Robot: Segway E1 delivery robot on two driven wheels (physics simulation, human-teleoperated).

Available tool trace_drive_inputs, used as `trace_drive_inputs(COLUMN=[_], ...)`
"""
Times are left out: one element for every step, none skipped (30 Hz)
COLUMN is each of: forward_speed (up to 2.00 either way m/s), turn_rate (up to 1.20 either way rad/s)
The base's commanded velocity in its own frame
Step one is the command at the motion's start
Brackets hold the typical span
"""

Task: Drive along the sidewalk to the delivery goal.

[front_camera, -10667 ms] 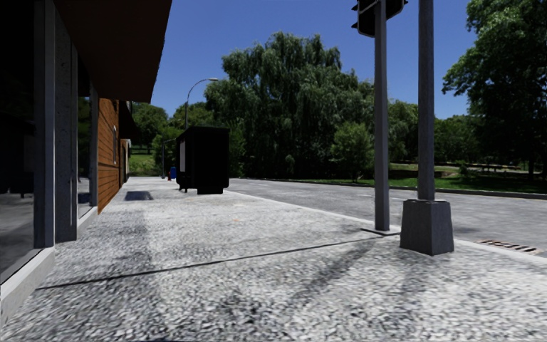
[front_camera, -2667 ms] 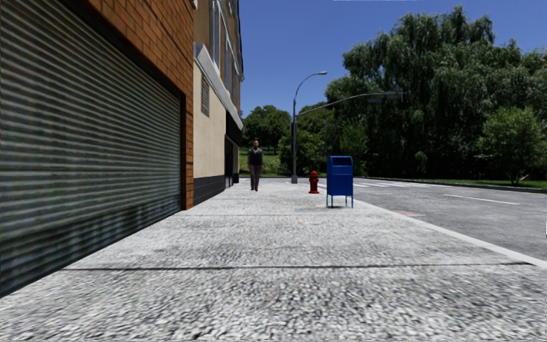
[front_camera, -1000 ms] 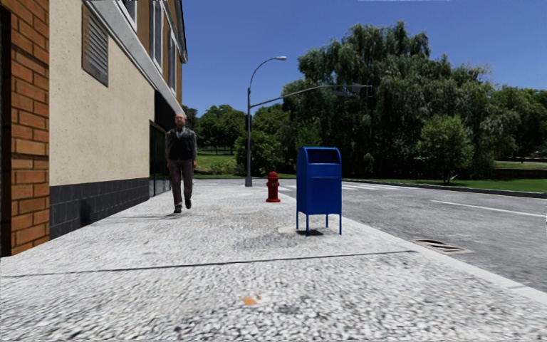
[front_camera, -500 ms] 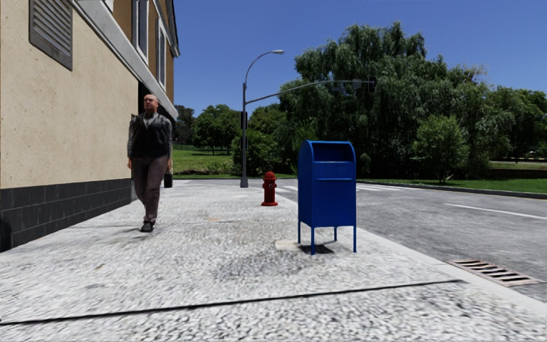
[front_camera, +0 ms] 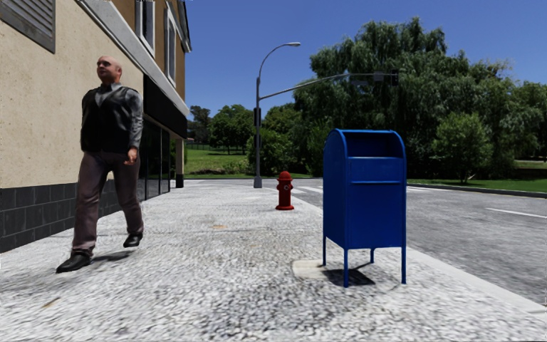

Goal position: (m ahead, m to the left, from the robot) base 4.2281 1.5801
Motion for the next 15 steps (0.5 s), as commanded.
trace_drive_inputs(forward_speed=[0.93,0.93,0.93,0.93,0.93,0.93,0.93,0.93,0.93,0.93,0.93,0.93,0.92,0.92,0.92], turn_rate=[0.42,0.42,0.42,0.42,0.42,0.42,0.42,0.42,0.42,0.42,0.39,0.39,0.37,0.32,0.15])
